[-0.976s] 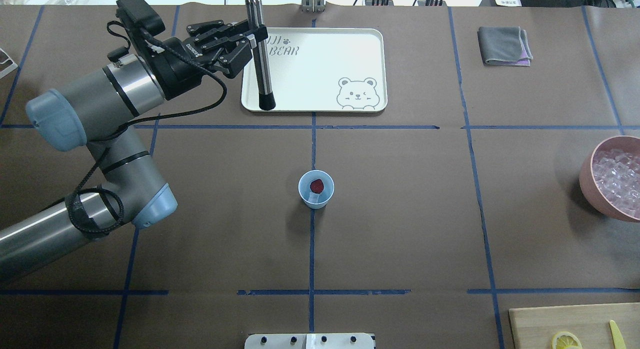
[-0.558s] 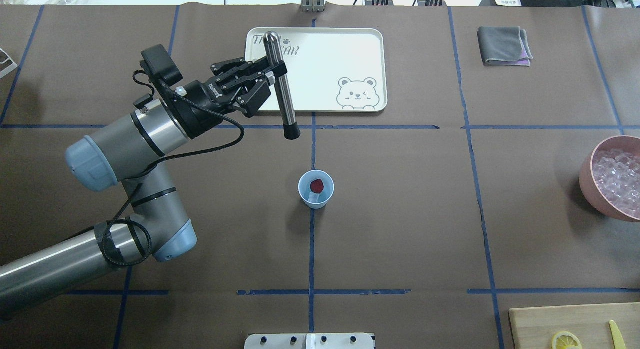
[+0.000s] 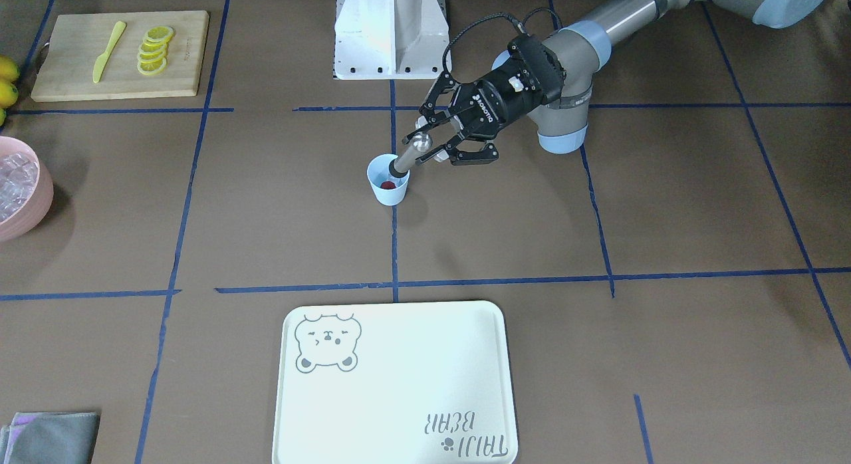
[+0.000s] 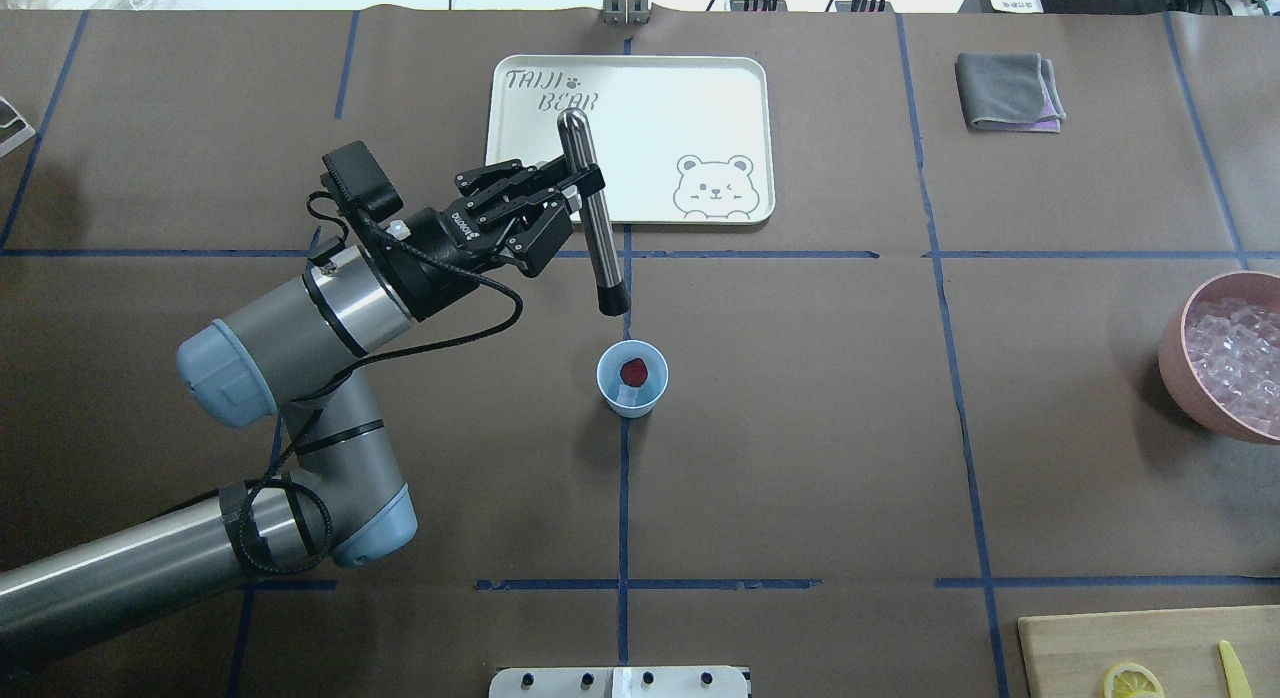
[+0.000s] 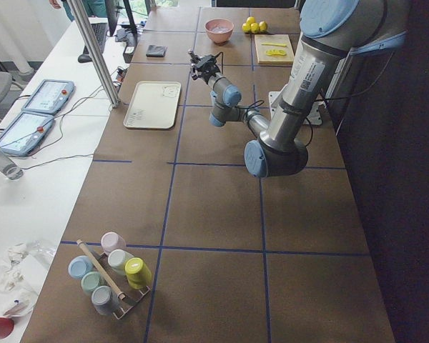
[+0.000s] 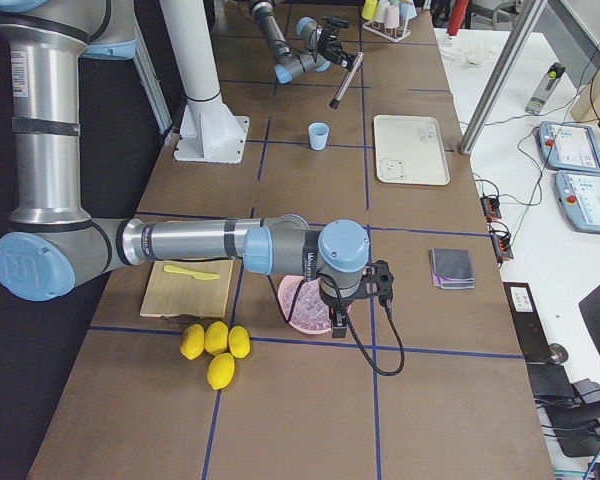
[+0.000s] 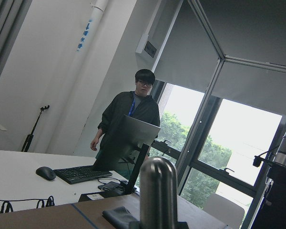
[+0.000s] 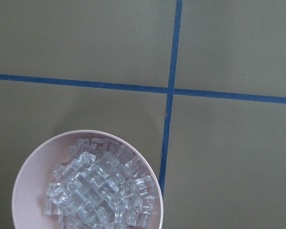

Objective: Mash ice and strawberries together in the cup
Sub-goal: 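Lower the muddler tip into the light-blue cup, then press the muddler down on the ice and strawberry in the cup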

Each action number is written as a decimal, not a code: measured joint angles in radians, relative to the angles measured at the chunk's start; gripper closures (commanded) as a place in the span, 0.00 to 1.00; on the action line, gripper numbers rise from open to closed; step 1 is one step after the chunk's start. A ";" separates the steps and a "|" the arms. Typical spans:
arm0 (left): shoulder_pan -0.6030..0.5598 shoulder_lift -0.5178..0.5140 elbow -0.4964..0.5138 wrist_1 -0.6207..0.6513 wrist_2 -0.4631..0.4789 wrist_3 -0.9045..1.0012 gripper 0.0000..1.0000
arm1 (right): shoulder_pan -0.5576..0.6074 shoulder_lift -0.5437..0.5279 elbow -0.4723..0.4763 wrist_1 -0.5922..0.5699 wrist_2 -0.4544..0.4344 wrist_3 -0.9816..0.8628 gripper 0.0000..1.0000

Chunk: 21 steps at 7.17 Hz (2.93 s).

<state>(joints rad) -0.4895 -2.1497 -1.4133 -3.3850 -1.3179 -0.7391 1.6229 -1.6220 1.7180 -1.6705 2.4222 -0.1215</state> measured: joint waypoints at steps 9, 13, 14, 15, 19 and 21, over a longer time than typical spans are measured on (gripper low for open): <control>0.066 0.004 0.044 0.007 0.064 0.001 1.00 | 0.000 -0.001 -0.004 0.000 -0.005 -0.001 0.01; 0.085 -0.004 0.067 0.007 0.089 0.001 1.00 | 0.000 -0.001 -0.006 0.000 -0.005 -0.002 0.01; 0.087 -0.006 0.074 0.007 0.091 0.001 1.00 | 0.000 -0.001 -0.006 0.000 -0.005 -0.003 0.01; 0.093 -0.006 0.078 0.007 0.096 0.001 1.00 | 0.000 -0.001 -0.007 0.000 -0.005 -0.003 0.01; 0.120 -0.011 0.089 0.007 0.124 0.001 1.00 | 0.000 -0.002 -0.011 0.000 -0.006 -0.005 0.01; 0.121 -0.014 0.100 0.007 0.127 0.001 1.00 | 0.000 -0.002 -0.011 0.000 -0.006 -0.006 0.01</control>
<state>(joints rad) -0.3684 -2.1640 -1.3137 -3.3778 -1.1909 -0.7378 1.6229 -1.6245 1.7071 -1.6705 2.4160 -0.1272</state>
